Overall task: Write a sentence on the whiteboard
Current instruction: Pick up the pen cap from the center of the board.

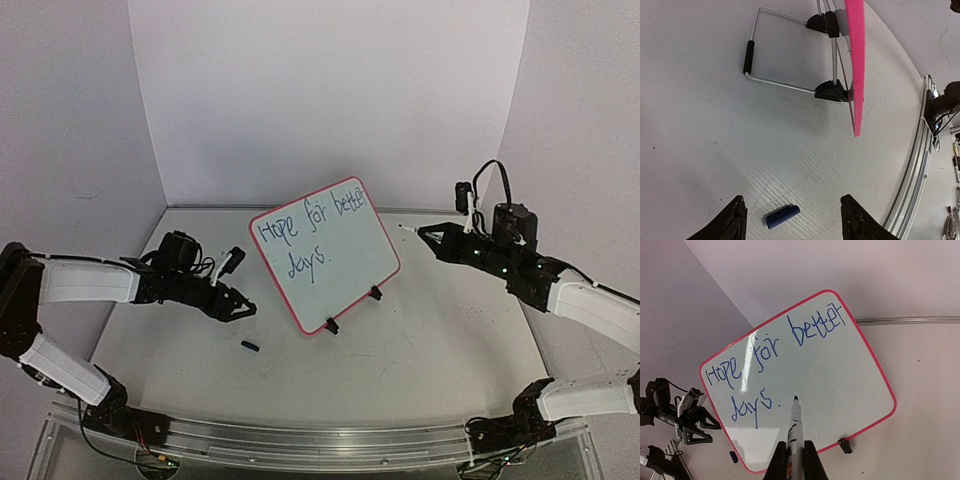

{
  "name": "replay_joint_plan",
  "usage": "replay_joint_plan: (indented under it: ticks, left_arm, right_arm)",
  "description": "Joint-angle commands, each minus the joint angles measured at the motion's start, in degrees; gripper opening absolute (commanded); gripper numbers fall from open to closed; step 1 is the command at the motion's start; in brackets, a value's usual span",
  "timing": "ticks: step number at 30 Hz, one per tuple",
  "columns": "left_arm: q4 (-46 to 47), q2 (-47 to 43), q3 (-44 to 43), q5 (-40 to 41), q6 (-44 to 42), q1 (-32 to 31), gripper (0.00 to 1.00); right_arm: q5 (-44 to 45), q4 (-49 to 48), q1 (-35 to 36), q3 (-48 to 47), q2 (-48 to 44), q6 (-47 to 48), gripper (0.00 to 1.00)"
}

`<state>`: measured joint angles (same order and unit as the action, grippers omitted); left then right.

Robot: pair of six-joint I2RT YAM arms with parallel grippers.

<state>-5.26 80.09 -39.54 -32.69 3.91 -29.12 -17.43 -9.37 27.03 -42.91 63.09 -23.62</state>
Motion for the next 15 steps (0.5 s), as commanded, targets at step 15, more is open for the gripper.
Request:
replay_joint_plan:
  ticks: [15]
  left_arm:
    - [13.81, 12.13, 5.88, 0.67, 8.40, -4.51, 0.59]
  right_arm:
    - [-0.88, -1.71, -0.21, 2.87, -2.38, -1.43, 0.00]
